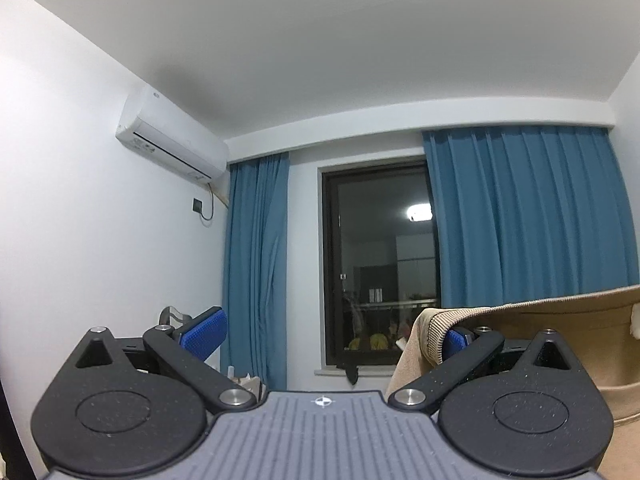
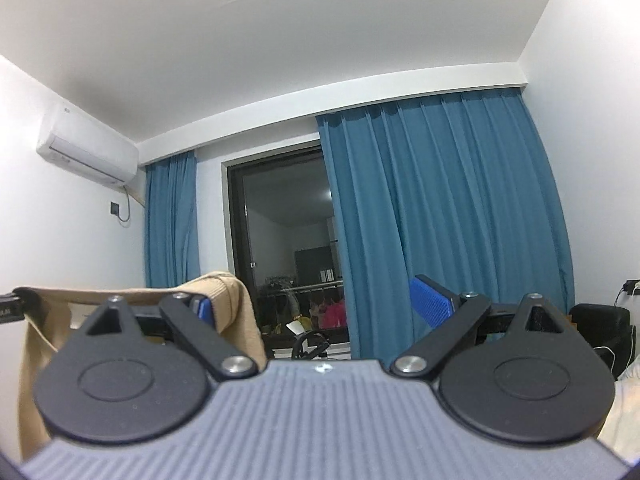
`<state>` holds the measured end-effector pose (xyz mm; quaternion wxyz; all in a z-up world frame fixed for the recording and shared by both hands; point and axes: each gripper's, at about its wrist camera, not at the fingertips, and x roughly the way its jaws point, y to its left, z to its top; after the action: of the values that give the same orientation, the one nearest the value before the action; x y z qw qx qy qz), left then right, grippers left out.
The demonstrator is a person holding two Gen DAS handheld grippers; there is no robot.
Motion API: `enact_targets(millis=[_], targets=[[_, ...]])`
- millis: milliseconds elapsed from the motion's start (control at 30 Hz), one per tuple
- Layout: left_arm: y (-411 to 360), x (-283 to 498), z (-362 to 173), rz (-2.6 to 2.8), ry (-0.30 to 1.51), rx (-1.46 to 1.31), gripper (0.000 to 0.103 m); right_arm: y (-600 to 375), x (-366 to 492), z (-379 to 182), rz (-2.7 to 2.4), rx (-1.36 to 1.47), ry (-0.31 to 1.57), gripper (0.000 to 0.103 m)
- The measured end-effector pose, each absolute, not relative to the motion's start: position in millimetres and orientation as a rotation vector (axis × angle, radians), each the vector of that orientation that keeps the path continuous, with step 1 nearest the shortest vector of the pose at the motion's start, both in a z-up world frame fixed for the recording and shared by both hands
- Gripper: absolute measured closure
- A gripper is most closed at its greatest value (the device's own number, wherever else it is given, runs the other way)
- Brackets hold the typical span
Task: Fold clothes
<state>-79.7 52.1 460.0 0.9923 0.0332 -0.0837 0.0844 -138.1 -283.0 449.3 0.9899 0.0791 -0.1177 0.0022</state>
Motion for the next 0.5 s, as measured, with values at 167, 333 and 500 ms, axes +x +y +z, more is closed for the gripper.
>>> enact_targets(millis=[167,333,500], targets=[[60.8,-8.6,418.3,0.173,-0.083,0.065,0.000,-279.0,-90.3,420.8,0.009,0.166,-0.153,0.009],[69.4,63.4,376.0,0.178,0.002,0.063,0.000,-270.6,-4.4,377.6,-0.004,0.170,-0.046,0.009],[74.0,176.9,311.2,0.218,0.102,0.079,0.000,-258.9,110.3,325.7,-0.040,0.170,0.065,0.009]])
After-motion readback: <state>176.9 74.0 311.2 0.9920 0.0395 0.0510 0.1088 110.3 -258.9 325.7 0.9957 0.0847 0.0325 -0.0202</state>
